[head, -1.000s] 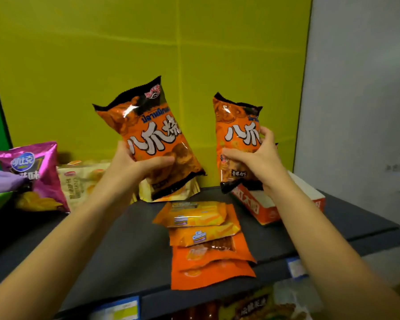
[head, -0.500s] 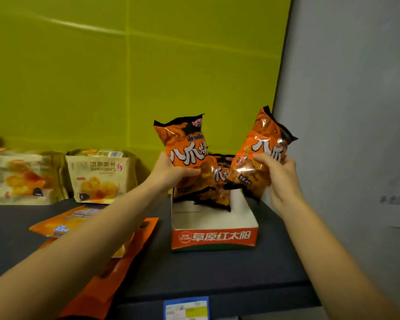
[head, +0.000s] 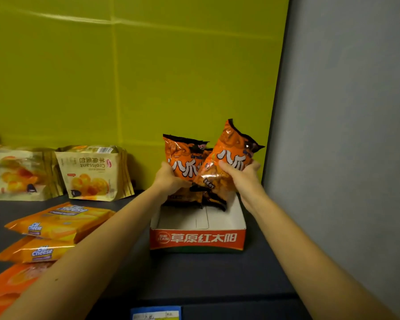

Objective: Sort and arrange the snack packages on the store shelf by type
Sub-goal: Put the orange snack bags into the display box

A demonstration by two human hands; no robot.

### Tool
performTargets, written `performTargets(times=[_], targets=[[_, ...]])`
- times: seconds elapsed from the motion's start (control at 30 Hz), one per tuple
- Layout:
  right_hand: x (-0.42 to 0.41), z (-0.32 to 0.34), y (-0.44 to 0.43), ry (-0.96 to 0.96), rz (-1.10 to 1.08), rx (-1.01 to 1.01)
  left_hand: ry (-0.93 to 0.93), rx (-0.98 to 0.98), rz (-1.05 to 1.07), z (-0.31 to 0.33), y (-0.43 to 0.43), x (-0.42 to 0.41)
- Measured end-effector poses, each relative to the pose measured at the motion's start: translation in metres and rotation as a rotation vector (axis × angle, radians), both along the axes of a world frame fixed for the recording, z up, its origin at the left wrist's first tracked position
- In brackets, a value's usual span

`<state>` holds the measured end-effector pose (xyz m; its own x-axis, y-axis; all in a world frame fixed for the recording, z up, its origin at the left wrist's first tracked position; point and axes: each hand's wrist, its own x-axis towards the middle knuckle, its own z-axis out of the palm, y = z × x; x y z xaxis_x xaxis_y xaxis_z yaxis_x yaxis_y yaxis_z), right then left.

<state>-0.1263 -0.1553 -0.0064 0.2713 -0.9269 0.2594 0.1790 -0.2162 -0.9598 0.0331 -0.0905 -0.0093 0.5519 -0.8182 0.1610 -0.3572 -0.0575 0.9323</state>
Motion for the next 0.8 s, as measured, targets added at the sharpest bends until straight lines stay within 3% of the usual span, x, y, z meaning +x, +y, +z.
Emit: performTargets(times=[0.2,0.33,0.67,0.8], targets=[[0.021,-0.016,0.004,0.456,-0.135,-0.322,-0.14,-0.036,0.073,-0.001,-0.003,0.001],[0.023,-0.015,0.0,0.759,-0.326,-0.445,-0.438,0.02,0.149,0.0,0.001,0.003],[0.029,-0.018,0.0,1.018,-0.463,-0.539,-0.577,0.121,0.159,-0.006,-0.002,0.013],[0.027,-0.016,0.004,1.052,-0.463,-0.56,-0.765,0.261,0.281,-0.006,-0.002,0.005]])
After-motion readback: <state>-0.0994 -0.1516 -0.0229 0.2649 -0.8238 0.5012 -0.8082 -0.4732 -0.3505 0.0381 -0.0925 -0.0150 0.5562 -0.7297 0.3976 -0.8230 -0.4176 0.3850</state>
